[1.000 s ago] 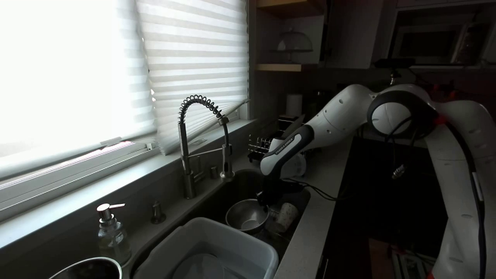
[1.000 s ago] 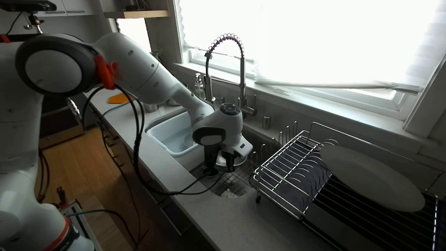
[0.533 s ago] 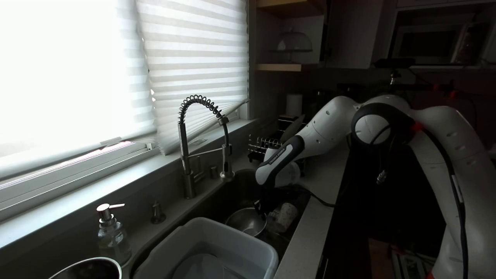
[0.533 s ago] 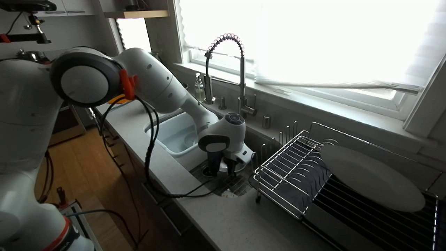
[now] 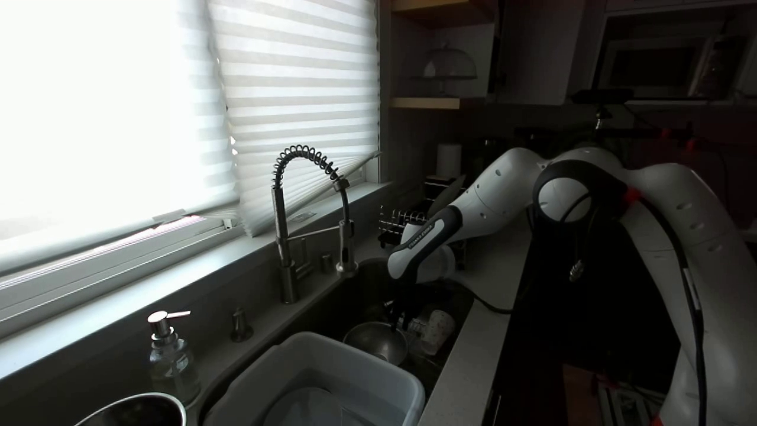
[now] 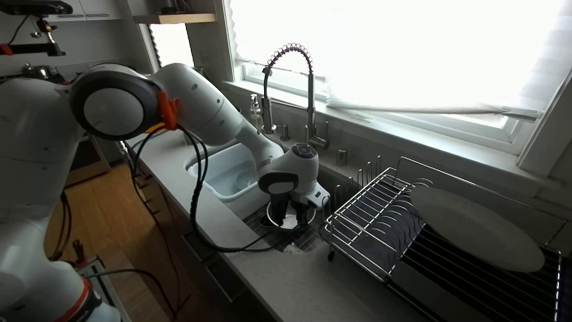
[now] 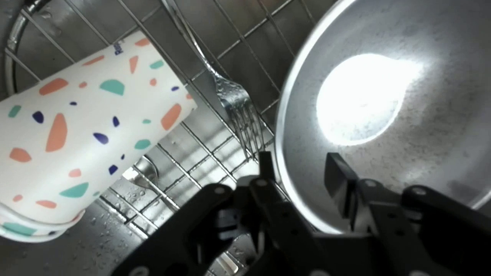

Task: Put the silver bowl in the sink

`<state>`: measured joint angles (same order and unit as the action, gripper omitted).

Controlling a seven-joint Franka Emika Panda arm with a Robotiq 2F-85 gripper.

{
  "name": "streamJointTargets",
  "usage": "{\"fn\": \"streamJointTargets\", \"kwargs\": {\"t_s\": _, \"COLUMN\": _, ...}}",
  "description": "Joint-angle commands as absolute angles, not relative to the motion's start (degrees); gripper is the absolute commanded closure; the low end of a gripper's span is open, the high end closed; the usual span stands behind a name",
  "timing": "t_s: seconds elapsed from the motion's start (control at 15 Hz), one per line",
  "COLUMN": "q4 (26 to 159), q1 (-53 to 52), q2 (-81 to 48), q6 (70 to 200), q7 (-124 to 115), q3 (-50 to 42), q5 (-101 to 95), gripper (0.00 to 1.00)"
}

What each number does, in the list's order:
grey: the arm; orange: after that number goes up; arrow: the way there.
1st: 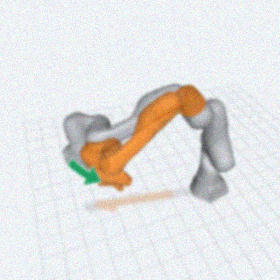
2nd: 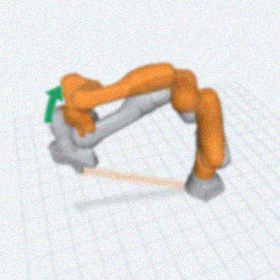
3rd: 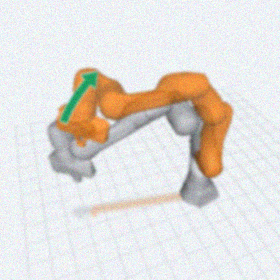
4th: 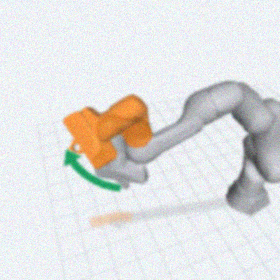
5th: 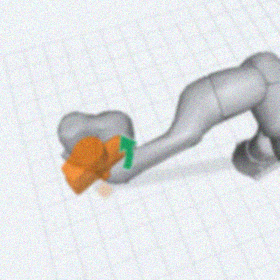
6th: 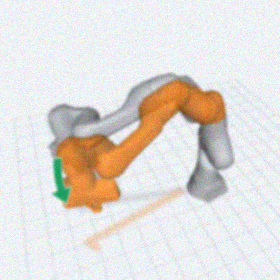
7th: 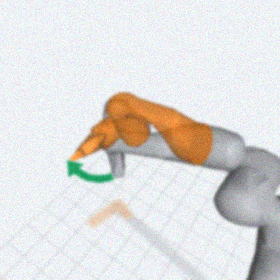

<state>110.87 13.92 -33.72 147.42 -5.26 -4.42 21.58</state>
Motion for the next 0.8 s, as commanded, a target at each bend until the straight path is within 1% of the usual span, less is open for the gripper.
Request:
{"fn": "streamJointTargets", "kwargs": {"t_s": 0.0, "q4": 113.2, "q1": 13.7, "q2": -29.1, "q6": 148.3, "q7": -6.4, "q3": -4.2, "q5": 22.0, "gripper": 0.27}}
{"fn": "streamJointTargets", "kwargs": {"t_s": 0.07, "q4": 113.8, "q1": 13.3, "q2": -27.7, "q6": 148.1, "q7": -7.4, "q3": -4.4, "q5": 21.9, "gripper": 0.2}}
{"fn": "streamJointTargets", "kwargs": {"t_s": 0.13, "q4": 114.7, "q1": 12.7, "q2": -26.0, "q6": 148.1, "q7": -8.6, "q3": -4.7, "q5": 21.9, "gripper": 0.12}}
{"fn": "streamJointTargets", "kwargs": {"t_s": 0.27, "q4": 116.3, "q1": 11.2, "q2": -22.8, "q6": 148.2, "q7": -11.9, "q3": -6.1, "q5": 20.5, "gripper": 0.0}}
{"fn": "streamJointTargets", "kwargs": {"t_s": 0.53, "q4": 121.2, "q1": 5.9, "q2": -13.4, "q6": 147.5, "q7": -23.5, "q3": -12.4, "q5": 10.1, "gripper": 0.0}}
{"fn": "streamJointTargets", "kwargs": {"t_s": 0.73, "q4": 124.5, "q1": 4.3, "q2": -5.8, "q6": 145.7, "q7": -30.2, "q3": -14.8, "q5": 1.7, "gripper": 0.0}}
